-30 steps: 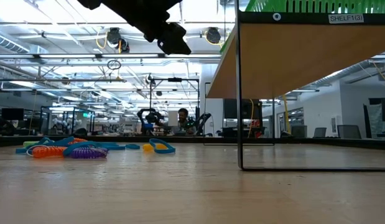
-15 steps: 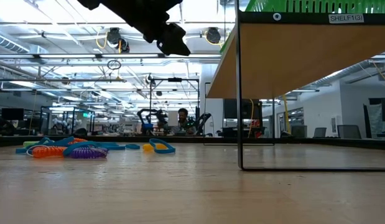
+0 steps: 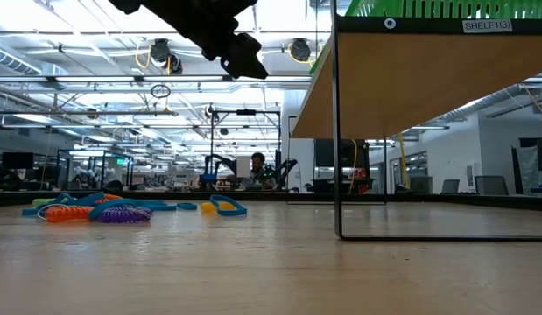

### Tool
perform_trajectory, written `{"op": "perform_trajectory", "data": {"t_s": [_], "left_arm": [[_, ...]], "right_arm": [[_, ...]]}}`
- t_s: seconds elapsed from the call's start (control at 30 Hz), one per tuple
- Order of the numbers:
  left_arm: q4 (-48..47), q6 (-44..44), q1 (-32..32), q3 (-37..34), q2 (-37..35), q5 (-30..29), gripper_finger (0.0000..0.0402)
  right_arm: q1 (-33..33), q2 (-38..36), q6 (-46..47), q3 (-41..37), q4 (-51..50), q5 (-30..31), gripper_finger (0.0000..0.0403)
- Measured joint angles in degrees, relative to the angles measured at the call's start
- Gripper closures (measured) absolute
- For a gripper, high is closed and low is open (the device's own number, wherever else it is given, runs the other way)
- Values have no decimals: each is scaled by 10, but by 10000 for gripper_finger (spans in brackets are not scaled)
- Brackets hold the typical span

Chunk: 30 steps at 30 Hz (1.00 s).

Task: Pick & Place Office Desk Supplies
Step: Put the yellow crayon box into the top green bin, then put the blue rubber band into the middle green bin

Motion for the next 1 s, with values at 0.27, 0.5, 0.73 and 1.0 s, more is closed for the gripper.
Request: {"op": "perform_trajectory", "data": {"t_s": [0.27, 0.5, 0.73, 1.0], "left_arm": [[0, 0, 0, 0, 0, 0, 107], [0, 0, 0, 0, 0, 0, 107], [-4, -49, 0, 0, -3, 46, 107], [-145, -174, 36, -8, -62, 119, 108]], "right_arm": [[0, 0, -80, 0, 0, 65, 242], [0, 0, -107, 0, -2, 89, 243], [0, -18, -107, 0, 0, 86, 246], [0, -92, -117, 0, -7, 86, 248]]}}
